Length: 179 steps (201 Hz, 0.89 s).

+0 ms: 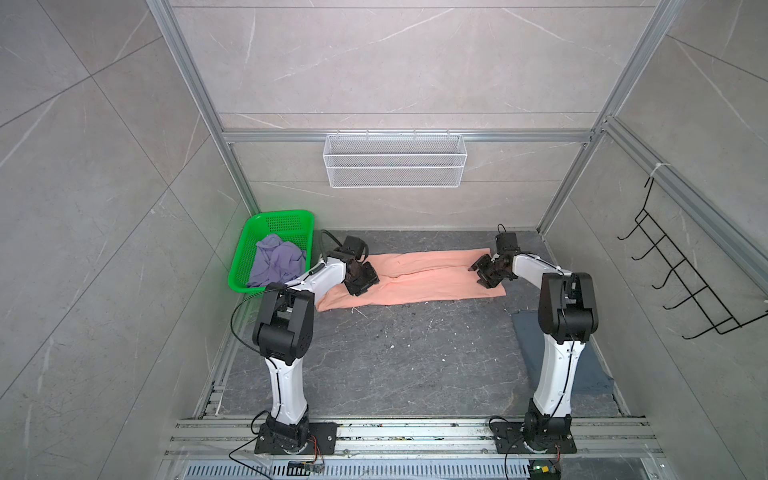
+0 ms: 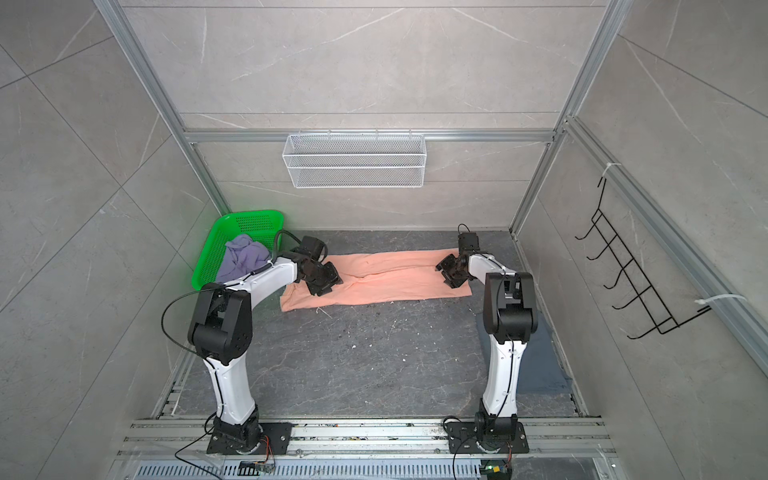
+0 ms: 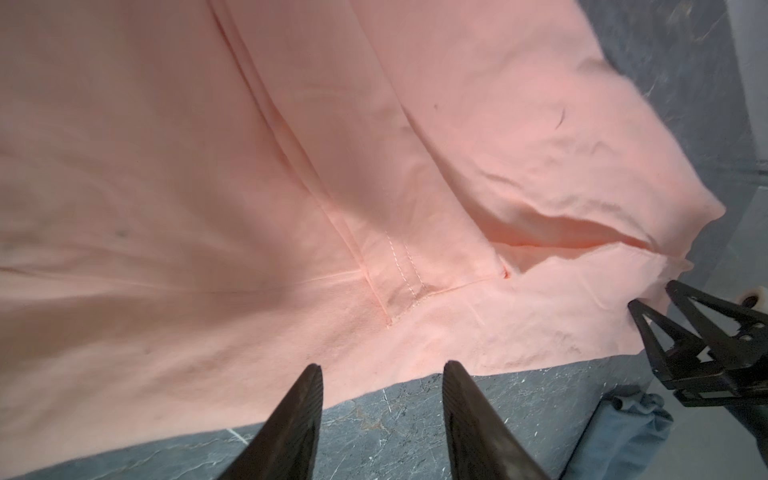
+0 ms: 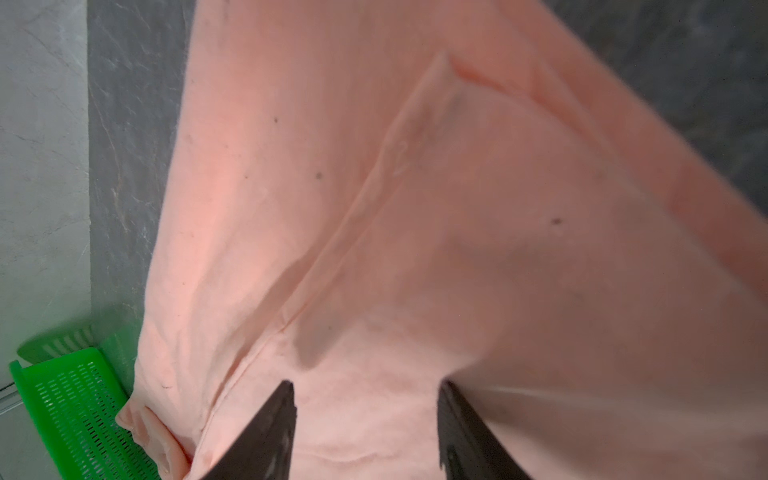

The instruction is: Fold and stack the t-shirts

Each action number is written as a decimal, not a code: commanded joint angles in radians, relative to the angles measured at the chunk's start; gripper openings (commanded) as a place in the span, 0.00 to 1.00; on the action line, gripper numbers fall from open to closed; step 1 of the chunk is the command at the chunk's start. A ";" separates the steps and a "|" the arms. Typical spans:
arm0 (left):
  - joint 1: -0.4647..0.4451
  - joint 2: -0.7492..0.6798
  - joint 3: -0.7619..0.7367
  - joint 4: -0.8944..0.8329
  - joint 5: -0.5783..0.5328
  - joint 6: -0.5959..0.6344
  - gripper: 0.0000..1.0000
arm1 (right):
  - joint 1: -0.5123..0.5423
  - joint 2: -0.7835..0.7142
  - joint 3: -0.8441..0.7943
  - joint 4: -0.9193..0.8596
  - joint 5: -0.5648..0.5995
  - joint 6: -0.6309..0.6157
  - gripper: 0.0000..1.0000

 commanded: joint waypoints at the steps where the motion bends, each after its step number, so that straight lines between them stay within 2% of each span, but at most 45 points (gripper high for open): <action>1: 0.010 0.020 0.041 -0.002 0.043 -0.053 0.49 | 0.006 -0.021 -0.031 -0.019 0.026 -0.021 0.57; 54: -0.019 0.088 0.056 0.058 0.037 -0.125 0.46 | 0.001 -0.033 -0.071 -0.037 0.027 -0.047 0.57; 106: -0.021 0.128 0.067 0.083 0.014 -0.153 0.37 | -0.006 -0.057 -0.103 -0.044 0.027 -0.057 0.57; 156: -0.021 0.159 0.087 0.114 -0.001 -0.172 0.20 | -0.017 -0.076 -0.129 -0.043 0.027 -0.059 0.57; 179: -0.022 0.162 0.098 0.122 -0.008 -0.174 0.07 | -0.022 -0.080 -0.130 -0.046 0.026 -0.061 0.57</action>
